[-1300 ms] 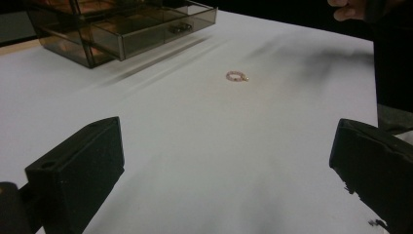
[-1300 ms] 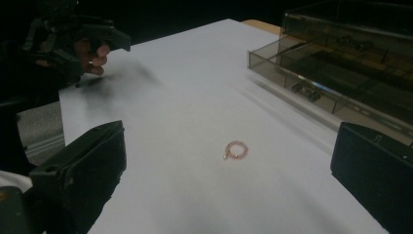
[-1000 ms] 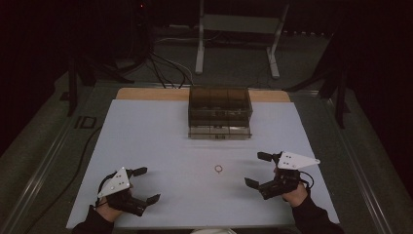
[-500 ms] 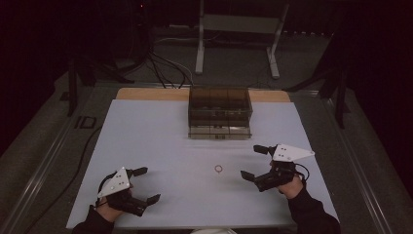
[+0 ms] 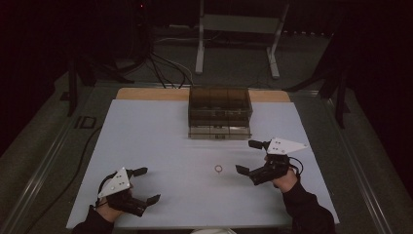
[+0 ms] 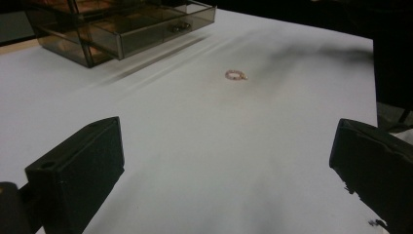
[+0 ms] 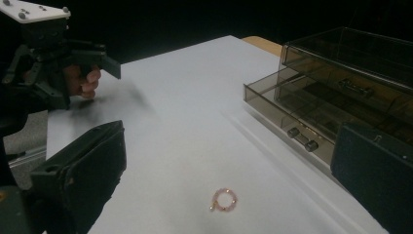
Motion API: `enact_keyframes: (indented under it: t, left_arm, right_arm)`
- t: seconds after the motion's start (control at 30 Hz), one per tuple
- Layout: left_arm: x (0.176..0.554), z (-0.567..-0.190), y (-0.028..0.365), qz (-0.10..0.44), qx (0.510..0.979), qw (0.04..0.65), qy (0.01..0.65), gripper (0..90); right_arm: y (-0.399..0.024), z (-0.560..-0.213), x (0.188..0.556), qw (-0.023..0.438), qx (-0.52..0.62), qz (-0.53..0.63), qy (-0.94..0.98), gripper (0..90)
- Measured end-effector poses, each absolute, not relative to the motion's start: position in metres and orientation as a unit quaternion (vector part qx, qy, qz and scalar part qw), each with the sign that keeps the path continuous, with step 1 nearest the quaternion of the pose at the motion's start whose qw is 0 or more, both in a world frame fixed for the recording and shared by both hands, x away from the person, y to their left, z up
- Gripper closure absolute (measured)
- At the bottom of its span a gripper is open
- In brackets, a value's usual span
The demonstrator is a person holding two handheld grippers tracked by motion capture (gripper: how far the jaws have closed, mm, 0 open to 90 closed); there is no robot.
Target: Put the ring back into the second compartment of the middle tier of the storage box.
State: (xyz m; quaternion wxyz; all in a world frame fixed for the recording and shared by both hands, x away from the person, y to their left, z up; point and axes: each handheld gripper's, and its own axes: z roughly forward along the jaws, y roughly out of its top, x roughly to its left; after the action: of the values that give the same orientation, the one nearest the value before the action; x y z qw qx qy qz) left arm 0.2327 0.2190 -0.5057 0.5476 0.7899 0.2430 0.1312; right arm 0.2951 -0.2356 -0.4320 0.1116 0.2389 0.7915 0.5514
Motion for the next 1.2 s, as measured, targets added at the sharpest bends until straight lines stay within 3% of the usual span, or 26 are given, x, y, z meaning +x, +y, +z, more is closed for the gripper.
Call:
enact_keyframes:
  t: [1.2]
  left_arm:
    - [0.233, -0.506, 0.219, 0.130, 0.790, 0.548, 0.242, 0.8]
  right_arm:
    - [-0.210, -0.458, 0.324, 0.085, 0.255, 0.518, 0.812, 1.4]
